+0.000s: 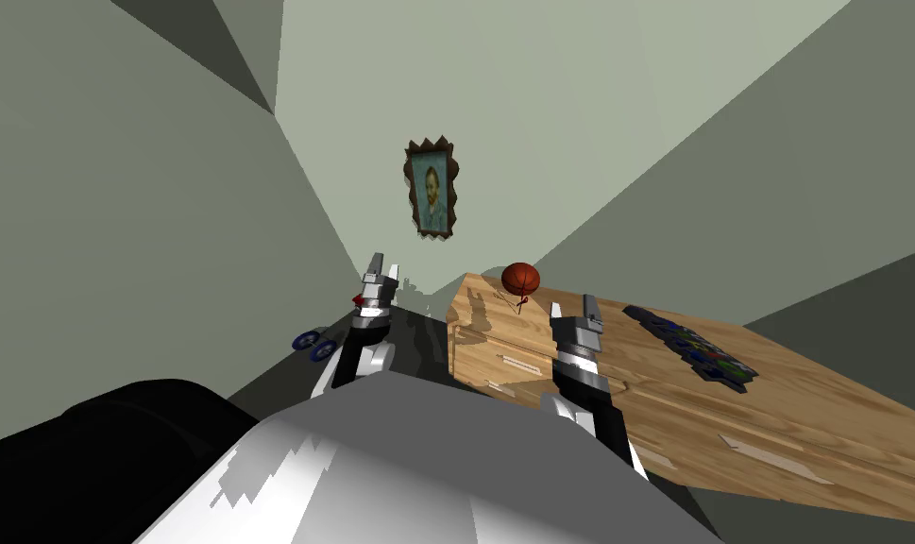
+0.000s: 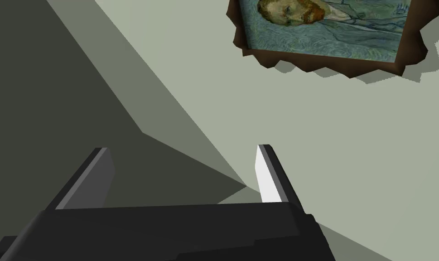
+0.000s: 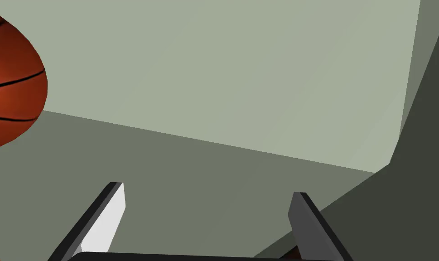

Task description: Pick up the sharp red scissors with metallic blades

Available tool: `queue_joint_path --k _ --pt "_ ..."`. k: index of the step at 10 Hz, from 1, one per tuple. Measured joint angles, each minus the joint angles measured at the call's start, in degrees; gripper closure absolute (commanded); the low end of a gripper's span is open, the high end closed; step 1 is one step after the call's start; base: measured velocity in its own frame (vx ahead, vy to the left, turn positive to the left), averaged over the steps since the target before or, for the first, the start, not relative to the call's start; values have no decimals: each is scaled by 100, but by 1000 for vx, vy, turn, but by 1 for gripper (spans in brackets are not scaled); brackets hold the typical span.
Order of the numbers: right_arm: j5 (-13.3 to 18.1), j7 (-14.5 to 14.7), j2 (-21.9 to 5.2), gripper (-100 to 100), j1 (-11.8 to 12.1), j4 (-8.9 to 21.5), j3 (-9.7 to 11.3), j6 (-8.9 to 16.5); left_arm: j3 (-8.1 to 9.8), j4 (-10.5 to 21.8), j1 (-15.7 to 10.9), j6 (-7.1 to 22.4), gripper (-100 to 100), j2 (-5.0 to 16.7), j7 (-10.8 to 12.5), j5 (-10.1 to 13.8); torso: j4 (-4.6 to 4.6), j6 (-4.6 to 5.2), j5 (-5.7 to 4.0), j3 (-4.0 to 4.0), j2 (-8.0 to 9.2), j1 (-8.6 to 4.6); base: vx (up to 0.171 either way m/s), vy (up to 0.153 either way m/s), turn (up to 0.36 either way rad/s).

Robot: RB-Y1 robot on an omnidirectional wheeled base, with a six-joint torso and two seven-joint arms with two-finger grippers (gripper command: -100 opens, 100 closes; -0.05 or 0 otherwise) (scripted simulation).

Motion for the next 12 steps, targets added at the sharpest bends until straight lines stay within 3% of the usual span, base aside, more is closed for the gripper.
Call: queue_joint_path --k 5,7,12 --pt "167 73 -610 -100 -126 276 -222 161 -1 0 -1 0 0 0 0 0 7 -2 3 18 33 14 -73 35 68" --pt "280 113 -902 -100 -183 420 -455 363 -1 0 -2 0 0 -1 0 0 9 -1 4 24 43 17 -112 63 114" --pt "694 371 -1282 -100 -403 989 -801 776 -1 0 -1 0 0 0 0 0 7 0 5 17 28 20 -75 67 90"
